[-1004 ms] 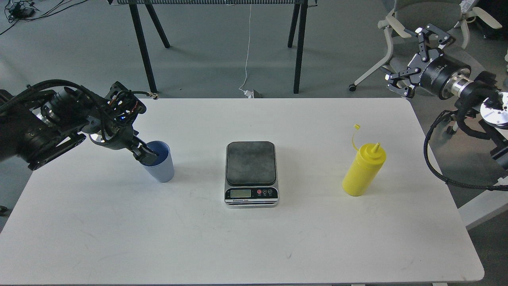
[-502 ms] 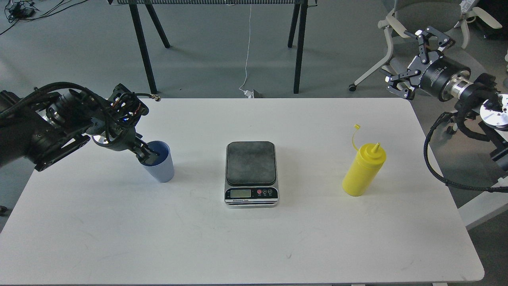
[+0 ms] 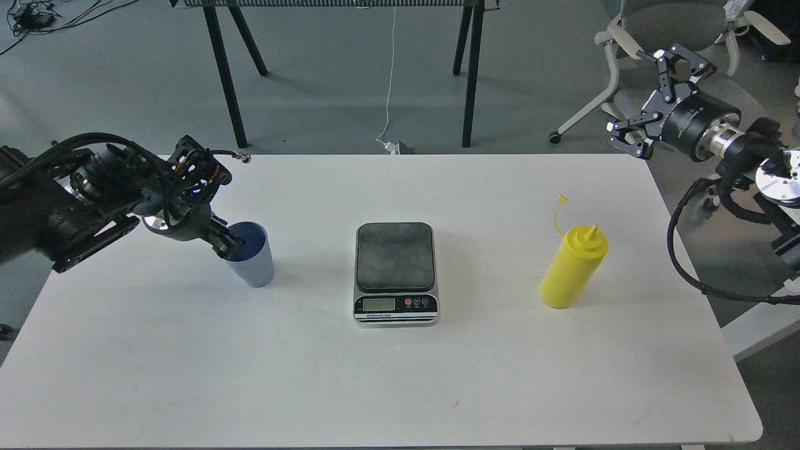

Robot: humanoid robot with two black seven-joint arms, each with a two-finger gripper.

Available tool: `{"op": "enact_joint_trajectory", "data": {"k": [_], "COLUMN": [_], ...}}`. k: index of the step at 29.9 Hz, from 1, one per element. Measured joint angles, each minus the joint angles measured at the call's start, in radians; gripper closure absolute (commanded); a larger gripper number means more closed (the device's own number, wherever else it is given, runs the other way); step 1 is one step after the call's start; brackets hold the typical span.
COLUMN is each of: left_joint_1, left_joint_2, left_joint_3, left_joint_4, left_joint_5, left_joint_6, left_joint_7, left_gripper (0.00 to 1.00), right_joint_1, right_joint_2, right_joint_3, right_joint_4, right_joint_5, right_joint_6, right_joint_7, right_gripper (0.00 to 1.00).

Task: Pour seasoning into cup on scale with both arms
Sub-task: 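Lower the left gripper into the blue cup and grasp its rim, then lift the blue cup with the left gripper and carry it over the scale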

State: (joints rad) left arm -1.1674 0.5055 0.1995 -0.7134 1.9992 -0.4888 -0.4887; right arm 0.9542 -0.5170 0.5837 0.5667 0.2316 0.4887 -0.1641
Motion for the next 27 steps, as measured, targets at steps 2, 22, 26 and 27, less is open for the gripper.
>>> {"op": "enact_joint_trajectory", "data": {"k": [2, 22, 26, 27], "left_joint_1": [0.000, 0.002, -0.003, -0.005], "left_joint_2": [0.000, 0.006, 0.009, 0.010], "left_joint_3": [0.000, 0.001, 0.002, 0.002], "left_joint_4": [0.000, -0.013, -0.019, -0.022], "left_joint_5": [0.000, -0.011, -0.011, -0.011], "left_joint_6": [0.000, 0.001, 0.000, -0.001], "left_joint_7": [0.000, 0.000, 0.000, 0.000], "left_gripper": [0.71, 0.98, 0.98, 0.98], "right_joint_1": [0.000, -0.006, -0.008, -0.008], "right_joint_2": [-0.001, -0.002, -0.002, -0.002], "right_joint_3": [0.001, 0.002, 0.002, 0.002], "right_joint_4": [0.000, -0.001, -0.003, -0.004], "right_joint_5": [0.000, 0.000, 0.000, 0.000], "right_joint_6": [0.000, 0.000, 0.000, 0.000], "right_joint_7": [0.000, 0.000, 0.000, 0.000], "right_gripper": [0.01, 0.01, 0.01, 0.01]}}
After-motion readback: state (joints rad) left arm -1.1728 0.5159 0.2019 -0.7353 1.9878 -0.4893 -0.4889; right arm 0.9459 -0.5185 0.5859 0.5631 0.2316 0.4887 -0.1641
